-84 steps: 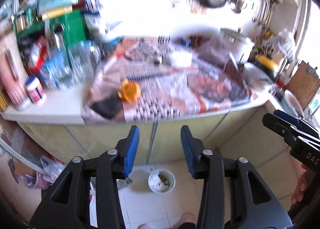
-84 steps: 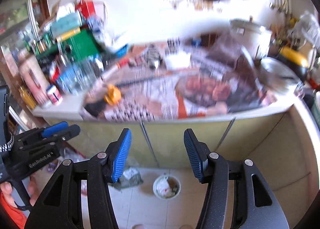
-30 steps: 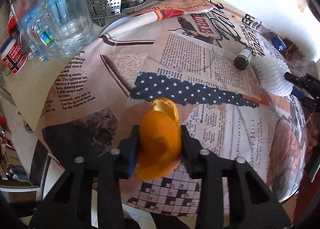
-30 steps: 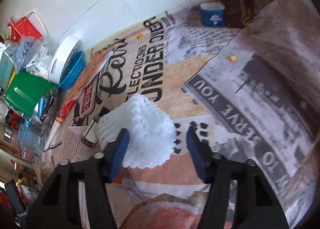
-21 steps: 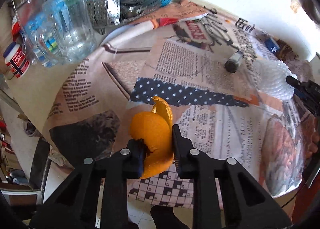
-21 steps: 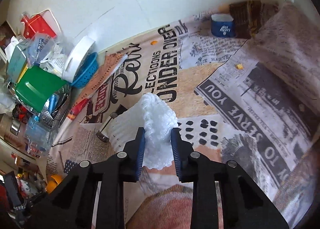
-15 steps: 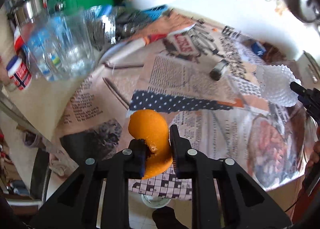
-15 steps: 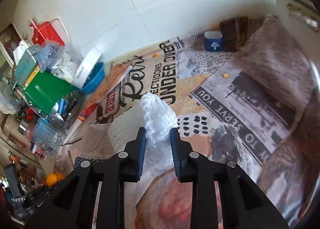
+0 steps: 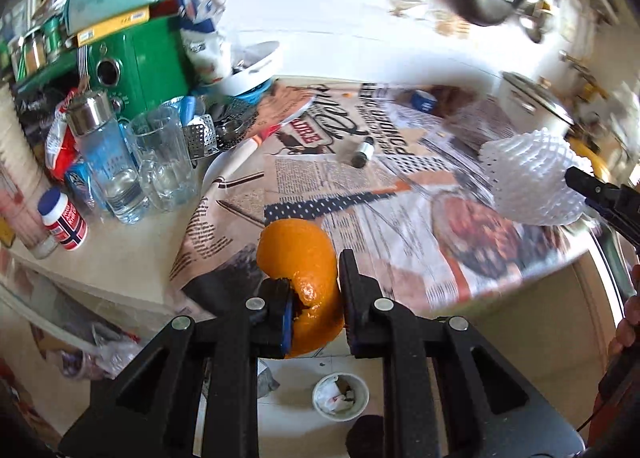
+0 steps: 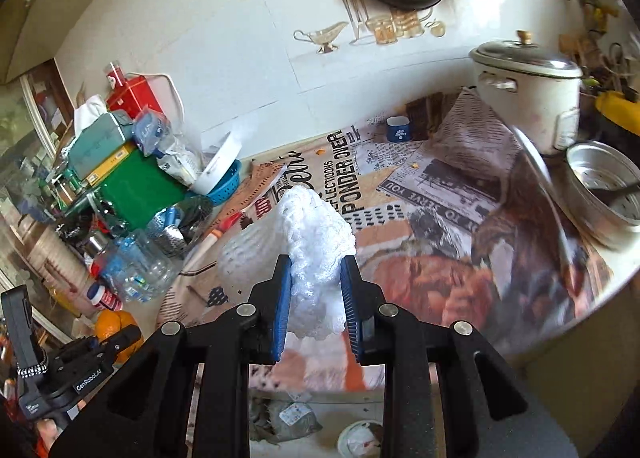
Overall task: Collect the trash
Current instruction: 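Lower the peel and foam net over the white bin and open both tools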
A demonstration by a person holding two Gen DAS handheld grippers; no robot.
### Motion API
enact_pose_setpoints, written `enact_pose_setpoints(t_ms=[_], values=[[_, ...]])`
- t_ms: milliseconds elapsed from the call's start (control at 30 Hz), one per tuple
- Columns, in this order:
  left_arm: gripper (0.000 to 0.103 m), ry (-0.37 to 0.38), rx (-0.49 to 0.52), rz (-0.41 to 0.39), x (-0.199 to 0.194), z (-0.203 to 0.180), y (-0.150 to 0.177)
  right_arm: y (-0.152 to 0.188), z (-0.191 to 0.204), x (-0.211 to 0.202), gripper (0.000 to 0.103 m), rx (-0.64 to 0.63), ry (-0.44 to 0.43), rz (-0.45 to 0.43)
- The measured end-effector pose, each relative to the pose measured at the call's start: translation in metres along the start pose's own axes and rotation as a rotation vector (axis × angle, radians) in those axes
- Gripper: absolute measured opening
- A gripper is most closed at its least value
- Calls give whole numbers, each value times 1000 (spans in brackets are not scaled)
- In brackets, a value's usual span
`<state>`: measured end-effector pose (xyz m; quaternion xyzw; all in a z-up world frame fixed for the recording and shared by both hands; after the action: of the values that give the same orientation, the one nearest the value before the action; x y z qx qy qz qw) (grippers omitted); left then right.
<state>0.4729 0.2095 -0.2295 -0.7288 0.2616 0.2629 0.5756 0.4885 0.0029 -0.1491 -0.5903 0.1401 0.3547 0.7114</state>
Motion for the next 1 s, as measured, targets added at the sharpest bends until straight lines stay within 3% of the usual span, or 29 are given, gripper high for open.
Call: enact_pose_setpoints(t_ms=[233, 467, 700, 1000], values=[[19, 70, 74, 25, -44, -15, 45, 59, 18, -57, 22, 27, 47, 6], [19, 95, 93, 110, -49, -33, 96, 114, 15, -77, 23, 17, 65, 108], [19, 71, 46, 215, -16, -44, 151, 166, -10, -55, 23, -4, 54, 226], [19, 20, -49, 327, 75, -41, 237, 242, -64, 20, 23, -50, 72, 384]])
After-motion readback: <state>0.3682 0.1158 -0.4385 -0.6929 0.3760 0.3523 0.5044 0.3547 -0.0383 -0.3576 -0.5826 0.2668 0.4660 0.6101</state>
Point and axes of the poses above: each gripper's, at about its wrist camera, not at the fingertips, and x roughly the way its jaws point, z to its left, y to its underside, the point moved 8 cm from there along x, roughly the way its jaws point, and after that the axes turned 8 degrees about y, right-handed, at the moved point
